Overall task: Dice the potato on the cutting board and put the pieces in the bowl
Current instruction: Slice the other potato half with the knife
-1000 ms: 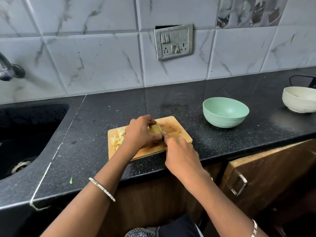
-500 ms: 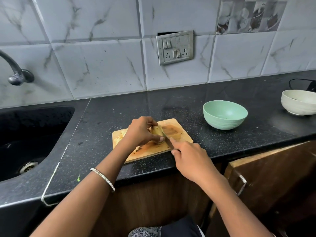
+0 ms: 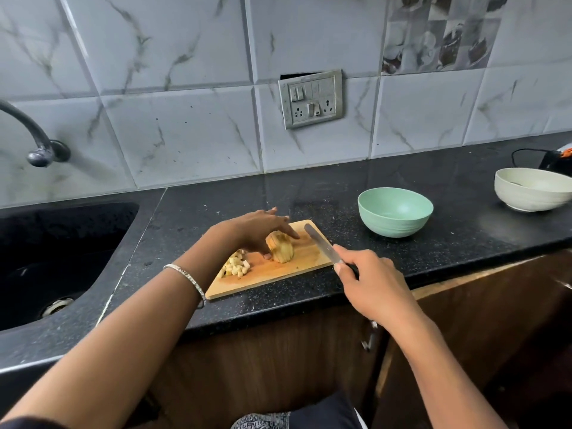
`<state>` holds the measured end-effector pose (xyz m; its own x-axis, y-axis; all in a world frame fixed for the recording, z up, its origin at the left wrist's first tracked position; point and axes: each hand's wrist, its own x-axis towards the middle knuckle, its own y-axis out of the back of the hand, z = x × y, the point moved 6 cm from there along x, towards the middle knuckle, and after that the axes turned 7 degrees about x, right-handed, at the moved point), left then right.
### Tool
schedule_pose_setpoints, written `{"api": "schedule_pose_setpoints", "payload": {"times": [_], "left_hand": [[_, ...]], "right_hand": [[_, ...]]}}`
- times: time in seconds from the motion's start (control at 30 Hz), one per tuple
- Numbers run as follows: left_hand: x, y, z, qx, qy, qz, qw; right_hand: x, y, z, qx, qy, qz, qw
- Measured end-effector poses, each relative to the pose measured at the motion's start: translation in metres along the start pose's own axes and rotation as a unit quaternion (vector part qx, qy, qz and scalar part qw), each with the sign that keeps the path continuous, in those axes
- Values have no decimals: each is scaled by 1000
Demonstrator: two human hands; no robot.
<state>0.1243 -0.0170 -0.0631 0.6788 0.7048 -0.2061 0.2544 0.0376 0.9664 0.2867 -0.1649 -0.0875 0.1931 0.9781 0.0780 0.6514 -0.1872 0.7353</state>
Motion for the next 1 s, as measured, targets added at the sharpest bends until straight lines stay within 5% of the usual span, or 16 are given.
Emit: {"api": "schedule_pose_setpoints", "payload": {"times": [0.23, 0.6, 1.0], "left_hand": [[8, -4, -6, -31, -13, 71, 997], [3, -16, -6, -13, 112, 178, 978], [-1, -30, -5, -69, 43, 129, 988]], "right_hand": [[0, -6, 10, 7, -18, -1, 1000], [20, -40, -4, -10, -9, -11, 1000], [29, -45, -10, -14, 18, -4, 1000]]}}
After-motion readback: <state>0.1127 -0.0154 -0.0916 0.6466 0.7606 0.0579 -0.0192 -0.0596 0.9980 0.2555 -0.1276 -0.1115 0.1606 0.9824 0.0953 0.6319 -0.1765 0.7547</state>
